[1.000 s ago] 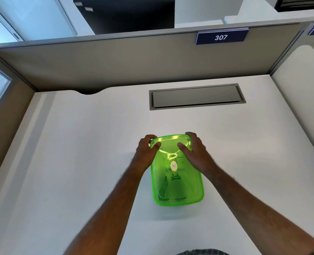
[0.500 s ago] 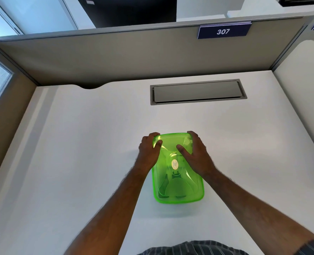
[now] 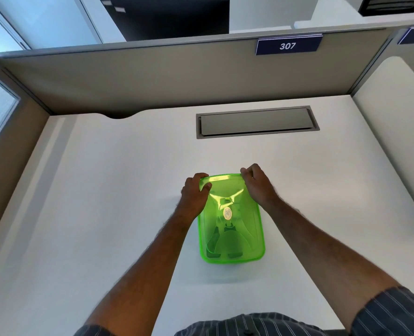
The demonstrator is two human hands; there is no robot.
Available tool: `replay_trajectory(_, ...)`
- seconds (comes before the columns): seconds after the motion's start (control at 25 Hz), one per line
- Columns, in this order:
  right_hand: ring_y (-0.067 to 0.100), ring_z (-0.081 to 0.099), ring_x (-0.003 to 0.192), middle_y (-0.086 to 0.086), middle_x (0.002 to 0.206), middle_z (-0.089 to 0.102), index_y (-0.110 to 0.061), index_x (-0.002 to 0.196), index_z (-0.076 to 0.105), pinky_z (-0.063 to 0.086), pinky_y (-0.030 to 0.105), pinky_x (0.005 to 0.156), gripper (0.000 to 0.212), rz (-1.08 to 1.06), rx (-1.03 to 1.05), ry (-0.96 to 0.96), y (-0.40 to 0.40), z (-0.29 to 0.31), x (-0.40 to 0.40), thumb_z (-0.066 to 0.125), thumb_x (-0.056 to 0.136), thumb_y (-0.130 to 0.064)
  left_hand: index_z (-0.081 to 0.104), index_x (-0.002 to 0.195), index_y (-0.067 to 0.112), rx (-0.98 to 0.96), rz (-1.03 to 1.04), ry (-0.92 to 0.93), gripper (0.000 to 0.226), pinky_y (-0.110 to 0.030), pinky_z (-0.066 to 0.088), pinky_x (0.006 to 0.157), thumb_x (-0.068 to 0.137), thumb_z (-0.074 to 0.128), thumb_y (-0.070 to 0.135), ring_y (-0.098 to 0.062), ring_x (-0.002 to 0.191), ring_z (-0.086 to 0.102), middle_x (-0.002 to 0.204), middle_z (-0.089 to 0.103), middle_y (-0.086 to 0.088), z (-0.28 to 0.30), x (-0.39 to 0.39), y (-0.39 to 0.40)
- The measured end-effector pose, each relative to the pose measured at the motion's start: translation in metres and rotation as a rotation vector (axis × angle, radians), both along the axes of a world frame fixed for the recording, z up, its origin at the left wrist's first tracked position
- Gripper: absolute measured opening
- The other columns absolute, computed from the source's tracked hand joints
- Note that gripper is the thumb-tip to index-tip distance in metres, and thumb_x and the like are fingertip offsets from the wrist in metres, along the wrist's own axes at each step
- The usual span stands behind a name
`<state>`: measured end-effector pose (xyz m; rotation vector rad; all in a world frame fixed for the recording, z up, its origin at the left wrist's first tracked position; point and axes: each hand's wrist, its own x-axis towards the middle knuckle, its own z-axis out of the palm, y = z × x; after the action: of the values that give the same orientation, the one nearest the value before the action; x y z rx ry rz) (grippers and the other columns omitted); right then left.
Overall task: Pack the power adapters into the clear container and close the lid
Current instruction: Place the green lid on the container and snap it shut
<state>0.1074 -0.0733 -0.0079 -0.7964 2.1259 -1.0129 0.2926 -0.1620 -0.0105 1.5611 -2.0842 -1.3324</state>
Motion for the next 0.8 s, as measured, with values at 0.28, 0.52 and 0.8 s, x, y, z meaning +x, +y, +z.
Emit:
replay_trajectory(0.28, 0.023, 0.059, 0.079, -0.007, 0.086, 0.063, -0.019, 0.093, 0.048, 0.042, 0.035, 0.068, 0.026, -0.051, -0.067, 0.156, 0.011, -0.015, 0.011, 0.047, 0.103, -0.043, 0.058, 0.134, 0.025, -0.013, -0.001, 0.004, 0.034, -0.041, 0.042, 0.108, 0.100, 0.058, 0.027, -0.032, 0.123, 0.054, 0.126, 0.054, -0.013, -0.001, -0.001, 0.001)
replay_trajectory(0.52, 0.022, 0.061, 0.090, -0.001, 0.099, 0.061, -0.017, 0.107, 0.046, 0.044, 0.034, 0.075, 0.026, 0.022, -0.082, 0.015, 0.017, -0.019, 0.005, 0.049, 0.102, -0.043, 0.058, 0.133, 0.026, -0.014, -0.006, 0.000, 0.034, -0.041, 0.041, 0.108, 0.100, 0.059, 0.030, -0.032, 0.124, 0.053, 0.128, 0.055, -0.010, -0.002, 0.000, 0.000)
replay_trajectory(0.8, 0.028, 0.071, 0.092, 0.007, 0.121, 0.059, -0.027, 0.113, 0.048, 0.060, 0.048, 0.080, 0.036, 0.043, -0.060, -0.157, 0.094, -0.026, 0.022, 0.062, 0.092, -0.053, 0.059, 0.130, 0.024, -0.016, 0.025, 0.002, 0.033, -0.037, 0.042, 0.104, 0.097, 0.063, 0.030, -0.028, 0.121, 0.055, 0.127, 0.055, -0.009, 0.000, 0.016, 0.006)
